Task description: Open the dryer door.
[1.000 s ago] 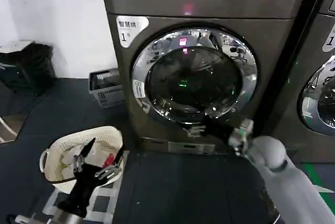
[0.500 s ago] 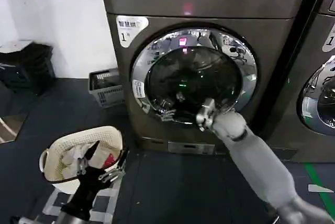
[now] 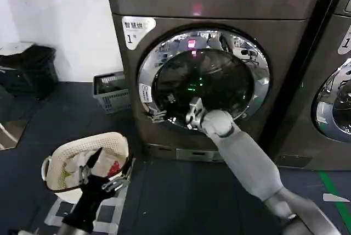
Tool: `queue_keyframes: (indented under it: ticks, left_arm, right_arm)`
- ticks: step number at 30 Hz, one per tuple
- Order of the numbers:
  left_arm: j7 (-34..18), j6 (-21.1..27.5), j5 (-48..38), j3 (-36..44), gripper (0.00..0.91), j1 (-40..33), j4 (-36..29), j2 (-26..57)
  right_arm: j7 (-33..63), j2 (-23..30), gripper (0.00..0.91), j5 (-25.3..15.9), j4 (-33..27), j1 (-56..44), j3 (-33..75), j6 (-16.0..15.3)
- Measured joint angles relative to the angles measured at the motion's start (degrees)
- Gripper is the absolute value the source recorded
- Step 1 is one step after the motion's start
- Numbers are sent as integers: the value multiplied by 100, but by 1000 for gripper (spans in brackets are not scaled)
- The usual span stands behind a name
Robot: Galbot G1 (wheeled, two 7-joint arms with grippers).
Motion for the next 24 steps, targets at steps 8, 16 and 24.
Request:
queue_keyframes:
  ticks: [8, 16, 24]
  left_arm:
    - [-144, 180, 188, -2, 907, -51, 14, 8]
    - [484, 482, 40, -191, 907, -166, 35, 86]
    - [1424, 407, -676, -675, 907, -365, 326, 239]
  right_arm:
    - [-339, -90, 907, 452, 174, -129, -33, -89]
    - [-1157, -443, 907, 884, 643, -409, -31, 166]
    - [-1963, -953, 907, 1017, 1308, -789, 198, 336]
